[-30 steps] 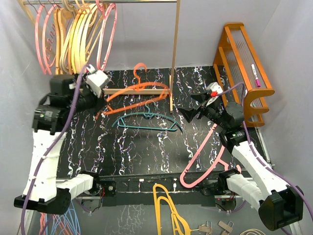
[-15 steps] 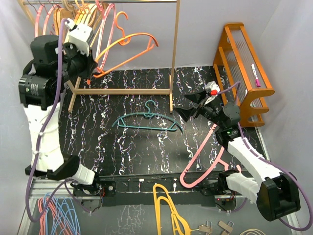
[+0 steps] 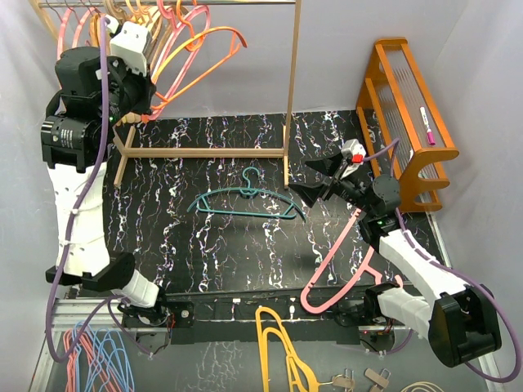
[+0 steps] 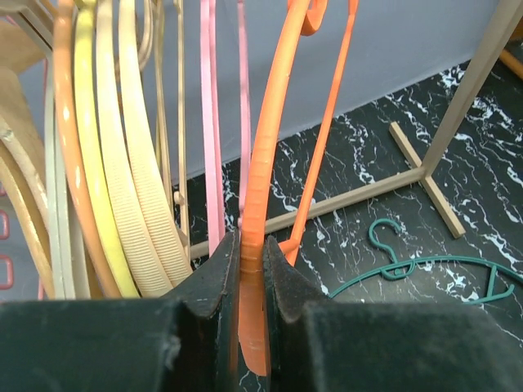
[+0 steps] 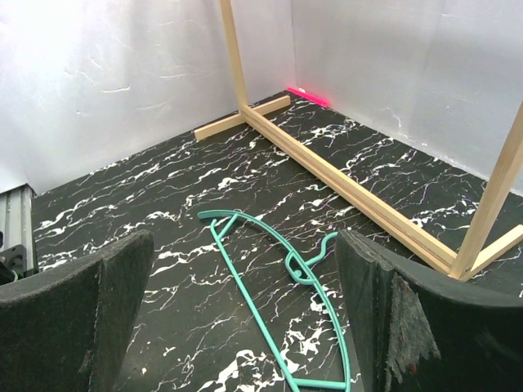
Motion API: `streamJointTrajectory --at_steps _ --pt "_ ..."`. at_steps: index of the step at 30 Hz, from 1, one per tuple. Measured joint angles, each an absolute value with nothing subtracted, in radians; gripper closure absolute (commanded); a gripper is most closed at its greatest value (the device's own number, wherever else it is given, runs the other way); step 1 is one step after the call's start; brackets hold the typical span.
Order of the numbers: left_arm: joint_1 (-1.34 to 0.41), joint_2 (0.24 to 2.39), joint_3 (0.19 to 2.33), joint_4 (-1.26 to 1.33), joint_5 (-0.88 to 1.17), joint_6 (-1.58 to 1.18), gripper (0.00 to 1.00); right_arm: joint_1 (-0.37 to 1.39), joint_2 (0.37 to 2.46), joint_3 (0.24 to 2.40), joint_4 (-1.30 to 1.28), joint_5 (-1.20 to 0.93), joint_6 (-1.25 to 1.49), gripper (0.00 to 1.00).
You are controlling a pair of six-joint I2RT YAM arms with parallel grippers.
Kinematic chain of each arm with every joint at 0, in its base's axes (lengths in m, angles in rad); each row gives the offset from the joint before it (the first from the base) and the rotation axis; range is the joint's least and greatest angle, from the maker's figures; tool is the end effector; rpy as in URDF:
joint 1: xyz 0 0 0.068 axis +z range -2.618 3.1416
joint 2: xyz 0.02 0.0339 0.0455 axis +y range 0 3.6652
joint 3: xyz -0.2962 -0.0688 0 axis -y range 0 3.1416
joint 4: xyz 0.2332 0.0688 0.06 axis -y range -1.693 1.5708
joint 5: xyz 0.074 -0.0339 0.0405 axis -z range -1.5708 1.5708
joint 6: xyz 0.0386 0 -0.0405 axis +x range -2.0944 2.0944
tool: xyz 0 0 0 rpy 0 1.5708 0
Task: Organize the hangers
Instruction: Place the hanger at the clothesline.
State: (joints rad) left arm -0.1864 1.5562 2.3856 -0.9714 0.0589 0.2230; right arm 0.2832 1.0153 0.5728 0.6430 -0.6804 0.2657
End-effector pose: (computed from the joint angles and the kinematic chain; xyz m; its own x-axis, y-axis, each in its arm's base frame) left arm 0.2357 -0.0468 0.6063 -0.0821 0.2401 -0.9673 0.2670 0.9404 0.2108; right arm 0.1873 0.0798 0.3402 -0.0280 0.2044 -0.9785 -0.8310 0.5393 0.1364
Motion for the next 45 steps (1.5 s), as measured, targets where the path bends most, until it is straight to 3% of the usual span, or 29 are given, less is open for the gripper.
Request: streamJointTrajectory --at_steps 21,45 --pt "-0.210 1.549 2.379 -0.846 -0.051 0.270 1.00 0.283 1.071 0.545 0.722 -0.733 0.301 0.04" --pt "-0.470 1.720 2.442 -0.754 -0.408 0.410 1.00 0.283 1.087 0.544 0.746 -0.774 0.316 0.04"
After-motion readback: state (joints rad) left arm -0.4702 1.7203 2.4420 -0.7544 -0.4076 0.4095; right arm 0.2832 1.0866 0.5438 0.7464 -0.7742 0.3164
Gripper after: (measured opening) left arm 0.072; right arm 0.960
